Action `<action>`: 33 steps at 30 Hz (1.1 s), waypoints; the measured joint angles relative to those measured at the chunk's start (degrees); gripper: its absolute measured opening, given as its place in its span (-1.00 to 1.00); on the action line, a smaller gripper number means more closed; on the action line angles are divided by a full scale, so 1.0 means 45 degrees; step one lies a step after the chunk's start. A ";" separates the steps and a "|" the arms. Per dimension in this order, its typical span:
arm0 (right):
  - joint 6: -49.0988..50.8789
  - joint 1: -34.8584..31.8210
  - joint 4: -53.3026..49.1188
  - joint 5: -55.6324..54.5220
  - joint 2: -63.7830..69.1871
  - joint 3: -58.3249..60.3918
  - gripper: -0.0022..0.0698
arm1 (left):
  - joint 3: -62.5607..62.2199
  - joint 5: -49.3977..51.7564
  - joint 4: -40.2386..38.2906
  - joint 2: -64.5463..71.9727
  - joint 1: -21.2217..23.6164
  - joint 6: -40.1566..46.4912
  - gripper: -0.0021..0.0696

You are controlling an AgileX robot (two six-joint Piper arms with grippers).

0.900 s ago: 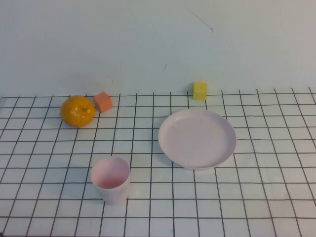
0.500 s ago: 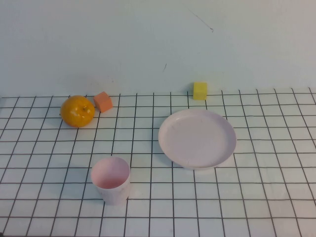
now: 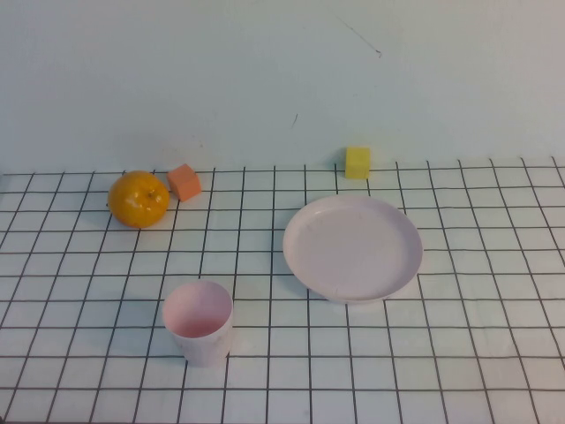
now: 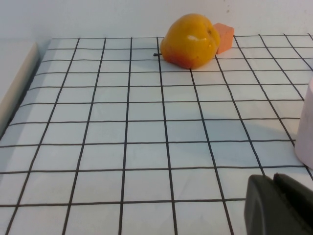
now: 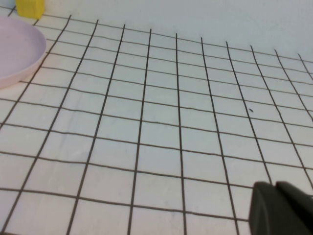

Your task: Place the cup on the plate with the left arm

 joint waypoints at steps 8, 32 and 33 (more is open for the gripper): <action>0.0000 0.0000 0.0000 0.0000 0.0000 0.0000 -0.95 | 0.0000 -0.0339 0.0252 0.0000 0.0000 0.0022 -0.95; 0.0000 0.0000 0.0000 0.0000 0.0000 0.0000 -0.95 | 0.0081 -1.1077 0.0311 0.0000 0.0000 0.0087 -0.95; 0.0000 0.0000 0.0000 0.0000 0.0000 0.0000 -0.95 | 0.0081 -1.1097 0.0085 0.0000 0.0000 -0.0428 -0.95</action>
